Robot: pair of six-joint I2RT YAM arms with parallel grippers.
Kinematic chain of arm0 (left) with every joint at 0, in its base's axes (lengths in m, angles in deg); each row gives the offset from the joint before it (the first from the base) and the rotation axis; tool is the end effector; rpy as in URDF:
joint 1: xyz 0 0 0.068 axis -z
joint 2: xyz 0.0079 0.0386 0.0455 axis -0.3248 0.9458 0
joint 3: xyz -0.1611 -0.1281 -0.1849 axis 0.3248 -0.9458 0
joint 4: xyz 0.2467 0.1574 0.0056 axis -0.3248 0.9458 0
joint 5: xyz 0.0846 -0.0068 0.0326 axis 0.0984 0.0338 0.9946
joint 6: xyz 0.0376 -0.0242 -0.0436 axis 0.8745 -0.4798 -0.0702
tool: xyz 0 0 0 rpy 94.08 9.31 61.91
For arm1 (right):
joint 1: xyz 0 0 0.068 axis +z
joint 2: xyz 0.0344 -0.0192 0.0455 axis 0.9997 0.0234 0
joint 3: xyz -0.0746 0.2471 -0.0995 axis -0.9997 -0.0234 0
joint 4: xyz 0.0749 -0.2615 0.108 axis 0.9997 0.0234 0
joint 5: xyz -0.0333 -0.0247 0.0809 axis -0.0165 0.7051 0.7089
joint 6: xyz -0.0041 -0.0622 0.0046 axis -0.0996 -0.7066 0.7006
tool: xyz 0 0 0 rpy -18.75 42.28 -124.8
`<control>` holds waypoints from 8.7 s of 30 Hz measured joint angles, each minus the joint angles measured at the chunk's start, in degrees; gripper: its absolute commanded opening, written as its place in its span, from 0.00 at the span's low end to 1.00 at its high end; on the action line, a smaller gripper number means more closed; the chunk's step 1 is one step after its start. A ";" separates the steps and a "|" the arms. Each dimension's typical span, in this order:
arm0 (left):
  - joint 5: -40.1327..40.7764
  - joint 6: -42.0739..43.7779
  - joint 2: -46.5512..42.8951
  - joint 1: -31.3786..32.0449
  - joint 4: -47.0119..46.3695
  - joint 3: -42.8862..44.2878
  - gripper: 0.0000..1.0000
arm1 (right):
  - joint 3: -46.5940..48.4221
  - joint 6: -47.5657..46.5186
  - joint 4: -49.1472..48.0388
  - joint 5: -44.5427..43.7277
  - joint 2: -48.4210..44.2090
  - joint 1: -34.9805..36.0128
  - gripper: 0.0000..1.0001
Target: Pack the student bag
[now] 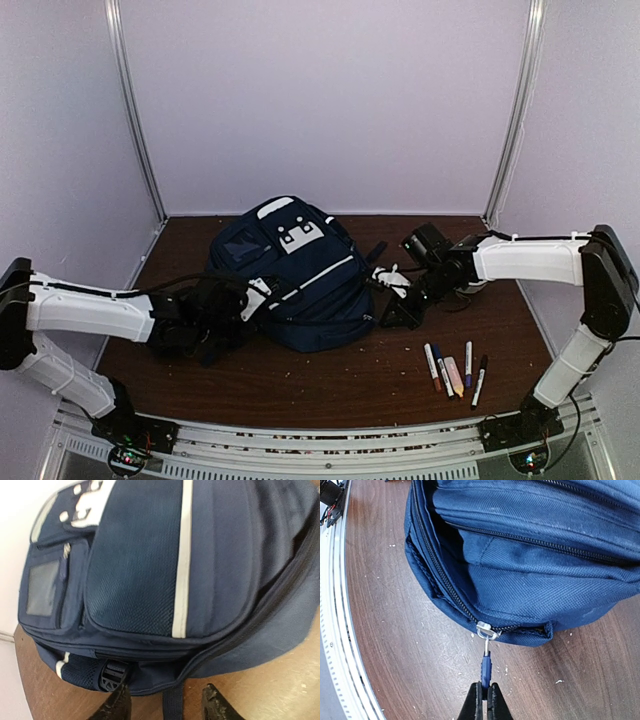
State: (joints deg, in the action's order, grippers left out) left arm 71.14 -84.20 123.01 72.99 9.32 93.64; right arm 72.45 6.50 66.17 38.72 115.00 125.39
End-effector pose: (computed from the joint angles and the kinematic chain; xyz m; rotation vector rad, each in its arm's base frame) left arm 0.1944 -0.2357 0.1596 0.8680 2.0983 -0.0003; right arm 0.2672 0.2309 0.1799 -1.4075 2.2560 0.8455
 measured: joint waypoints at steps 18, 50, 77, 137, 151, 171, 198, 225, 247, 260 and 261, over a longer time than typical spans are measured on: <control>-11.74 3.28 18.27 10.29 -0.33 23.10 0.54 | 0.24 0.68 -0.02 1.81 2.80 -1.81 0.00; -9.18 8.17 33.00 11.39 6.10 37.48 0.00 | 1.68 1.97 0.48 6.69 5.03 -7.30 0.00; -3.15 -2.99 11.41 16.81 18.49 18.43 0.45 | 3.74 3.78 1.60 2.67 6.64 -11.98 0.00; -2.89 0.11 37.29 14.93 13.64 47.91 0.00 | 4.02 3.50 2.60 5.27 6.69 -11.63 0.00; -10.40 -2.12 28.81 14.69 14.32 38.80 0.00 | 5.70 4.96 2.67 3.41 8.59 -11.56 0.00; -10.78 -2.71 29.05 14.69 14.27 38.84 0.00 | 11.30 7.56 2.80 -0.85 13.60 -11.58 0.15; -17.25 0.74 32.54 10.75 11.69 44.11 0.44 | 7.02 0.72 5.92 -1.07 -9.22 -20.41 0.41; 1.03 -12.90 11.23 -0.96 -2.62 21.44 0.98 | -12.13 -25.22 24.33 -17.42 -23.28 -5.57 0.48; 1.75 -18.88 7.30 -0.96 1.11 19.67 0.95 | -13.14 -22.71 14.73 -27.21 -8.70 5.95 0.52; 1.75 -19.58 7.19 -0.96 1.86 17.86 0.96 | -12.26 -25.35 14.36 -31.54 -7.19 8.63 0.52; 1.75 -19.63 7.15 -0.96 1.84 17.81 0.95 | -12.24 -25.53 14.71 -31.54 -7.28 8.63 0.52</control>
State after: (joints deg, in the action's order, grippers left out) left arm 72.89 -103.82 130.16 72.03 11.16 111.45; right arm 60.21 -19.03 80.88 7.18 107.72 134.02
